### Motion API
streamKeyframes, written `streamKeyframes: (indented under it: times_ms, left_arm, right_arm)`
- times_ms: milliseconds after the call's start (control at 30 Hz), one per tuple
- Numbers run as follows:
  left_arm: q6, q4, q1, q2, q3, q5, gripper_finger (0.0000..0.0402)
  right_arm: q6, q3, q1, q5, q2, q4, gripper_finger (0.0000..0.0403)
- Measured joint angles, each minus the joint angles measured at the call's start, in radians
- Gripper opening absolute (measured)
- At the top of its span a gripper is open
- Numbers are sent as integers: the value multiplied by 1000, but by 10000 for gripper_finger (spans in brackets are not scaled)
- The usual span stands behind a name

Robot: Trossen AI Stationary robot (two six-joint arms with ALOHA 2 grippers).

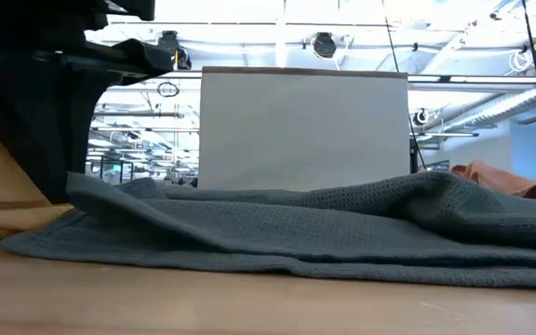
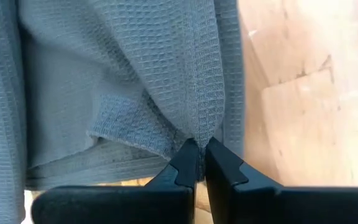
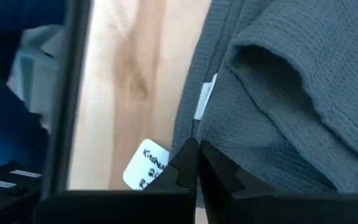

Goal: Fold towel
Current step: Fold the gray towel

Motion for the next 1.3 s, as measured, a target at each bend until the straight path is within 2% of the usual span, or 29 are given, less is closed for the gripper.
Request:
streamKeyframes:
  times_ms: [267, 500, 800, 900, 1167, 1300]
  left_arm:
    - [6, 14, -9, 0, 0, 26, 16]
    - [10, 115, 22, 0, -57, 88, 16]
    - [5, 191, 56, -3, -118, 107, 16]
    - [6, 192, 57, -4, -120, 109, 16]
    - [6, 195, 57, -4, -121, 109, 16]
    - [6, 196, 57, -3, -121, 108, 16]
  right_arm:
    - [0, 0, 13, -24, 0, 47, 0]
    - [-8, 0, 13, -23, 5, 127, 4]
    - [-74, 0, 13, -26, 86, 254, 11]
    - [-96, 0, 13, -27, 111, 278, 40]
    - [-80, 0, 12, -23, 140, 277, 187]
    - [-69, 0, 12, 5, 140, 272, 220]
